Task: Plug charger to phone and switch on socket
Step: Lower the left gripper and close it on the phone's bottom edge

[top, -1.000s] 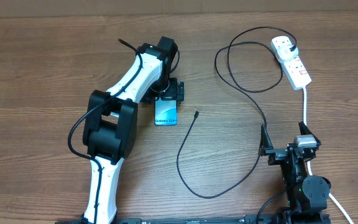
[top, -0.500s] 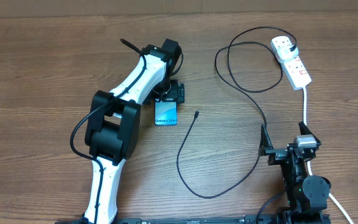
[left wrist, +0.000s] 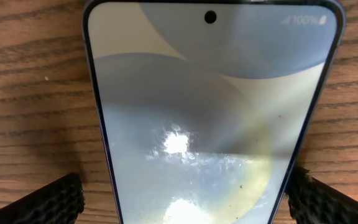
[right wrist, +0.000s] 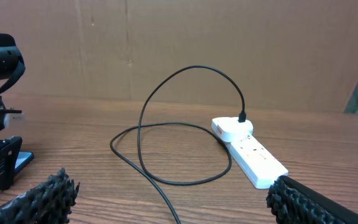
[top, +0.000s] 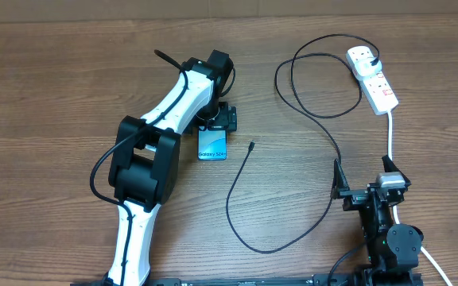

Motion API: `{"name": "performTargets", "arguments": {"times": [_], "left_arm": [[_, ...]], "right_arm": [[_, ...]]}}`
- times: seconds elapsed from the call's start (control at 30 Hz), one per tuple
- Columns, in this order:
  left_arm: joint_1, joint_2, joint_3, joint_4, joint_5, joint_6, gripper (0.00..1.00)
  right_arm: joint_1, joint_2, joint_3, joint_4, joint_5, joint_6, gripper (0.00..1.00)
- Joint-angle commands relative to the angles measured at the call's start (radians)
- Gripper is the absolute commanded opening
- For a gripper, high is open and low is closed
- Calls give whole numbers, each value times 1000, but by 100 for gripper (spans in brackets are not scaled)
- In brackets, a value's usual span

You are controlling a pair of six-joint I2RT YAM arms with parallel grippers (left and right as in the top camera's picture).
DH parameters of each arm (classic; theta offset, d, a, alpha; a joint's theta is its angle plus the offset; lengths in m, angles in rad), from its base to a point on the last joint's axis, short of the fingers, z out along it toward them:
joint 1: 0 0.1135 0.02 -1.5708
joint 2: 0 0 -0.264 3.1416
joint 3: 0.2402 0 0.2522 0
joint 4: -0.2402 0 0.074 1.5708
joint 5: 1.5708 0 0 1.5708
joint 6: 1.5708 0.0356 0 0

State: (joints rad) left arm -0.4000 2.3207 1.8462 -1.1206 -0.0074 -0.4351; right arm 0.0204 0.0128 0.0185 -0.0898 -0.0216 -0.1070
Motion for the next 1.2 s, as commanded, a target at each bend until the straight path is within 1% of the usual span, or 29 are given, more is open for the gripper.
{"name": "performTargets", "arguments": {"times": [0.0,0.4,0.47,0.7,0.83,1.1,1.17], "left_arm": [[-11,14,-31,7,-18,-18,100],[-13,14,-39,8,-20,-18,99],[-13,14,-41,7,-14,-18,96],[-13,14,-45,7,12,-18,95],[-13,14,-45,7,11,-18,90],[-13,14,-45,6,11,-17,91],[-13,14,-45,7,11,-18,89]], "right_arm": [[-3,-10,-10,5,2,5,100],[-3,-10,-10,5,2,5,100],[-3,-10,-10,5,2,5,100],[-3,-10,-10,5,2,5,100],[-3,-10,-10,5,2,5,100],[-3,-10,-10,5,2,5,100],[-3,-10,-10,5,2,5,100]]}}
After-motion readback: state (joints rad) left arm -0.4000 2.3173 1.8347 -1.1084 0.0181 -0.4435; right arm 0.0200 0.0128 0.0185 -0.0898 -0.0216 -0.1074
